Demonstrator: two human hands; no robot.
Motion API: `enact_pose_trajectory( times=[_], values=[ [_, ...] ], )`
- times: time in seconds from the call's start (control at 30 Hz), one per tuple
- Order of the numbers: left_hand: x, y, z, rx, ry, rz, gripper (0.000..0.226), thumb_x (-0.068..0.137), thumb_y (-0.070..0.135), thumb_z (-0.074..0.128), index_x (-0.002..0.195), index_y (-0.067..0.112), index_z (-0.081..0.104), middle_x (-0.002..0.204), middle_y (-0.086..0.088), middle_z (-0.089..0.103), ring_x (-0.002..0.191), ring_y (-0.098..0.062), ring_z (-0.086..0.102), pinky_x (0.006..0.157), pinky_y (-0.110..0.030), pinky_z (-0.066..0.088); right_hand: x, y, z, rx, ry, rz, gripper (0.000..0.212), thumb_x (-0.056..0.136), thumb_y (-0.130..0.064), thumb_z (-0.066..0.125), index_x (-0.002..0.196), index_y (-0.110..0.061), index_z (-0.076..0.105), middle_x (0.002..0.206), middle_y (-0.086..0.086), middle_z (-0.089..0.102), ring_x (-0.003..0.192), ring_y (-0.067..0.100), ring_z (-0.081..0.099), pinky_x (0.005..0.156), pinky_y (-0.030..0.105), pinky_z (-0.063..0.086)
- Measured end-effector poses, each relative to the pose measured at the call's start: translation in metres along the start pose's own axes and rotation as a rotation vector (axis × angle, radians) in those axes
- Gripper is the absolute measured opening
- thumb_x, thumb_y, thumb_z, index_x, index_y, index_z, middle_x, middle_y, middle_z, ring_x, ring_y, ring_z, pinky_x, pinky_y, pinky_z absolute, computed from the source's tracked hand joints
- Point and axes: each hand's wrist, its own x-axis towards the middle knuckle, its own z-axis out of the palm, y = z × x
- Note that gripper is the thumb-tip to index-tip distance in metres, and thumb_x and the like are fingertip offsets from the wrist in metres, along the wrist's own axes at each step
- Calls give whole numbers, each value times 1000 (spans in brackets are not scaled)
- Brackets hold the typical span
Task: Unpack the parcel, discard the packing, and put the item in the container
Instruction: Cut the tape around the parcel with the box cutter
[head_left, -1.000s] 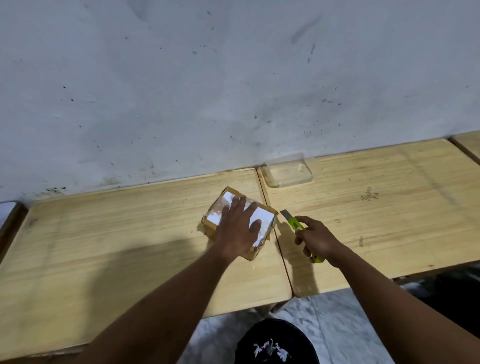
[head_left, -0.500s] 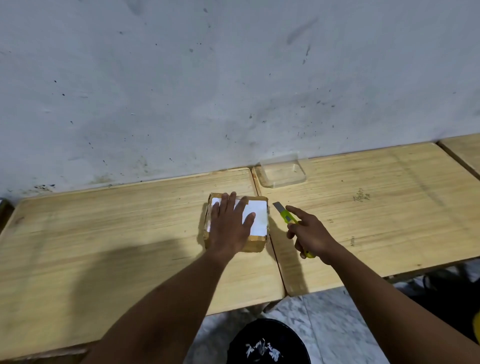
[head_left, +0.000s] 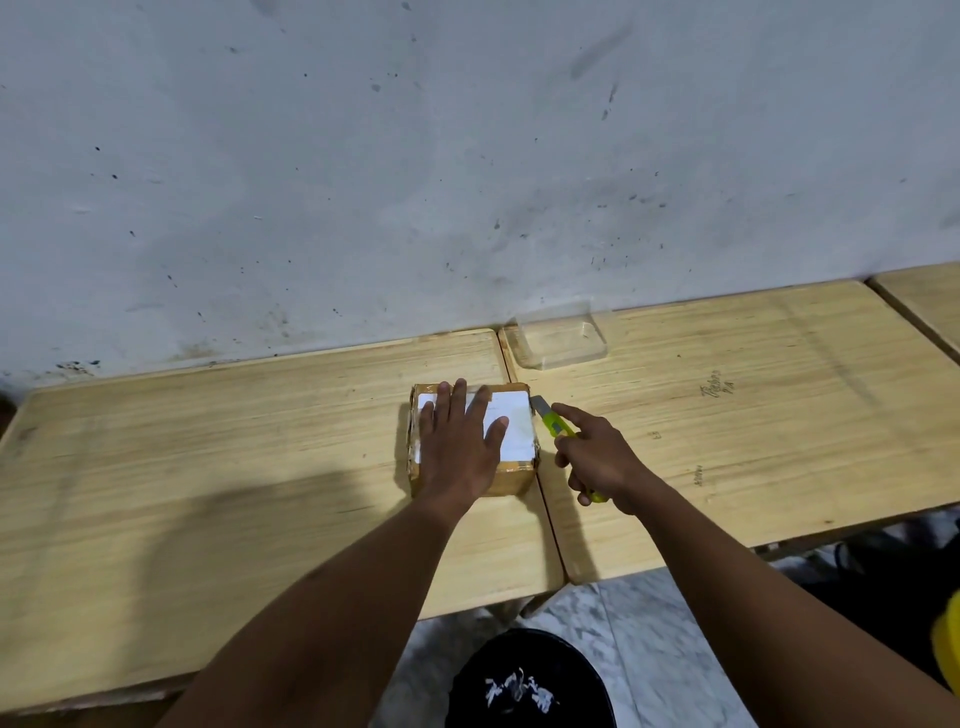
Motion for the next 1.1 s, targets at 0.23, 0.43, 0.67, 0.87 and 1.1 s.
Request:
enact_pose_trajectory(
  times=[0.23,0.43,0.67,0.87,1.1],
  values=[
    [1,0,4,38,-25,5,57,102,53,18,154,30,20,164,-3,8,151,-24,-6,121,-44,-4,1,-23,-3,-217,-16,-19,61,89,-1,37,144,-23,47,84,14,59,51,26,51,41,27,42],
    [0,2,4,73,-31,7,58,102,52,17,154,28,16,164,-5,7,151,-26,-6,121,-45,-4,0,-41,-11,-414,-88,-28,62,85,-1,33,143,-19,48,86,18,59,56,31,53,47,31,46],
    [-1,0,4,100,-42,26,58,102,52,16,155,27,14,164,-5,5,151,-26,-8,121,-45,-4,-1,-45,-13,-434,-126,-15,59,90,-2,34,143,-20,49,77,14,53,45,24,46,46,28,42],
    [-1,1,3,85,-50,21,59,102,52,17,155,28,13,165,-4,2,151,-25,-9,121,-44,-4,-10,-39,-14,-442,-109,-21,60,84,0,32,137,-16,53,85,18,56,54,30,51,49,33,45],
    [0,1,3,98,-55,21,58,102,52,16,155,27,14,164,-5,4,151,-26,-8,121,-45,-3,-20,-31,-11,-444,-95,-24,63,83,1,33,142,-17,50,87,19,56,54,30,53,48,33,47]
  ],
)
